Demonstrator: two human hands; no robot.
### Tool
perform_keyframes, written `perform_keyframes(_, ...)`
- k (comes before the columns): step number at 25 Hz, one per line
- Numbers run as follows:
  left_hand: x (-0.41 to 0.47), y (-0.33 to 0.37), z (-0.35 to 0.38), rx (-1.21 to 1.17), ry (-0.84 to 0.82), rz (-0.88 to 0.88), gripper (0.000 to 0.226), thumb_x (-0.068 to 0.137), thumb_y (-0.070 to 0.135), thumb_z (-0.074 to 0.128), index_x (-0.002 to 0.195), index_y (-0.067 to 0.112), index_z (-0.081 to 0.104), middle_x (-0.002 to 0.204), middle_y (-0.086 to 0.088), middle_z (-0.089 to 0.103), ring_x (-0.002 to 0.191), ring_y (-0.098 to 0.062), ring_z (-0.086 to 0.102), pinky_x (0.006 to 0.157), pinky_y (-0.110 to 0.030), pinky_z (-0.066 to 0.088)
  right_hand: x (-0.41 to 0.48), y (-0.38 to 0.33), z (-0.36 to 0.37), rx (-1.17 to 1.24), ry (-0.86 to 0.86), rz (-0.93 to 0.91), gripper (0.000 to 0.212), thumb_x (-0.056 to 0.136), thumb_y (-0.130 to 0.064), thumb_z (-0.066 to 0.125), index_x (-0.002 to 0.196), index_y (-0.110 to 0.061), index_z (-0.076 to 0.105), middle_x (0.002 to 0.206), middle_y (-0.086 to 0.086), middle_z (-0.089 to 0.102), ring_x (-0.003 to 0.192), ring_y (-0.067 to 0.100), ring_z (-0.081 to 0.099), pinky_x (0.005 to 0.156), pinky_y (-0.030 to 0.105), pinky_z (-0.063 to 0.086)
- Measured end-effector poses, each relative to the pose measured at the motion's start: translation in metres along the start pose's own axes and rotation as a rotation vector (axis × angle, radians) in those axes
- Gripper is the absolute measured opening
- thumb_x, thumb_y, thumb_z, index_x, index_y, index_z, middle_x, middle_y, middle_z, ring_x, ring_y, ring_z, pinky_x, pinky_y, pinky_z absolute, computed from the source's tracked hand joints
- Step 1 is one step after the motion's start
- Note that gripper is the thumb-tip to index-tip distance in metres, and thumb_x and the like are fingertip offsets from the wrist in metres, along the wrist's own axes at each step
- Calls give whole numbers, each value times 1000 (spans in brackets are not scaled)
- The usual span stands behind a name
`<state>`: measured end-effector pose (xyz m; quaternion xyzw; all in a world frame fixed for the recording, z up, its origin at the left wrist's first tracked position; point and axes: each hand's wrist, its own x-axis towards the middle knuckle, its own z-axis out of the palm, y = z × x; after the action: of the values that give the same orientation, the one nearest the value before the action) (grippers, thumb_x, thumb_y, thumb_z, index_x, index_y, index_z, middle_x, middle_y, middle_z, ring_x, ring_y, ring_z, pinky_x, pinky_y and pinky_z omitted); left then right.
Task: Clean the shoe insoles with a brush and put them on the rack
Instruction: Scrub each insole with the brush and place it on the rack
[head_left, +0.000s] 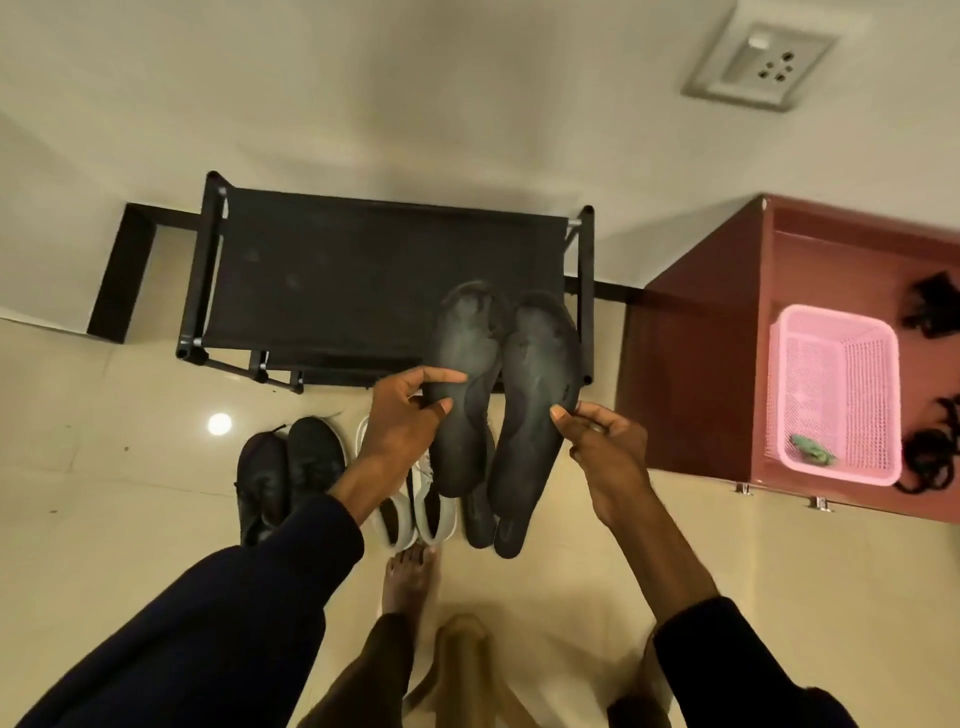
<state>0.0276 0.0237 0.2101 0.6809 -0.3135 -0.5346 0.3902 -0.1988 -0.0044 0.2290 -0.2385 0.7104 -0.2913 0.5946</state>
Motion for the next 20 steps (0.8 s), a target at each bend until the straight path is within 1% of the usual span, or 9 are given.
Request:
perform_keyframes(1, 17, 6, -5, -15, 11, 6, 36, 88, -13, 66, 107, 16, 77, 114, -1, 74, 105, -10, 71, 83, -20, 58, 14, -13, 17, 4, 10, -1, 24, 84, -12, 82, 107, -8, 74, 97, 5, 77, 79, 9, 72, 56, 10, 51)
perform_keyframes(3, 46, 17, -10, -38, 38, 15, 37, 88, -16, 64, 107, 14, 77, 111, -4, 75, 103, -12, 72, 81, -21, 58, 41, -37, 46, -13, 41, -7, 27, 82, -13, 84, 106, -8, 75, 99, 6, 77, 83, 13, 73, 59, 15, 52)
perform_keyframes(5, 76, 25, -14, -61, 65, -15, 37, 88, -16, 63, 106, 14, 77, 108, -5, 75, 98, -14, 73, 77, -27, 61, 70, -53, 71, -43, 65, -10, 19, 81, -14, 85, 98, -13, 76, 99, 5, 77, 85, 16, 73, 61, 20, 53)
perform_keyframes(7, 104, 29, -16, -37, 69, -45, 37, 89, -14, 63, 106, 16, 77, 109, -4, 75, 97, -13, 73, 77, -31, 63, 92, -67, 87, -77, 110, -29, 16, 81, -14, 86, 93, -16, 75, 98, 3, 76, 86, 15, 71, 65, 22, 55)
perform_keyframes(10, 137, 30, -19, 42, 63, 5, 40, 87, -13, 67, 107, 20, 75, 118, -2, 72, 108, -12, 69, 84, -22, 60, 114, -81, 97, -126, 212, -69, 24, 81, -13, 86, 102, -8, 75, 93, -1, 69, 83, 14, 66, 75, 24, 55)
perform_keyframes(13, 161, 31, -18, 97, 47, 60, 44, 85, -13, 70, 117, 16, 71, 130, -5, 65, 117, -16, 64, 80, -14, 57, 133, -85, 101, -186, 255, -79, 22, 82, -12, 84, 100, -5, 74, 88, -2, 65, 76, 11, 62, 80, 28, 55)
perform_keyframes(15, 173, 29, -15, 137, 48, 72, 48, 84, -12, 72, 124, 14, 66, 132, -4, 61, 117, -18, 62, 78, -12, 56, 142, -83, 104, -255, 282, -111, 18, 81, -13, 85, 94, -5, 75, 89, 2, 69, 81, 15, 66, 82, 29, 58)
perform_keyframes(18, 175, 27, -11, 180, 167, 22, 61, 85, -3, 76, 138, 20, 58, 124, 4, 58, 108, -12, 61, 77, -13, 56, 148, -79, 104, -367, 338, -180, 19, 83, -12, 84, 98, -3, 76, 101, 10, 74, 92, 21, 69, 89, 34, 59)
perform_keyframes(20, 169, 24, -11, 115, 269, -65, 66, 88, 0, 75, 145, 21, 51, 118, 3, 62, 103, -10, 62, 85, -20, 55, 147, -78, 101, -429, 356, -232, 16, 85, -10, 82, 98, -3, 77, 102, 12, 75, 95, 22, 70, 96, 38, 57)
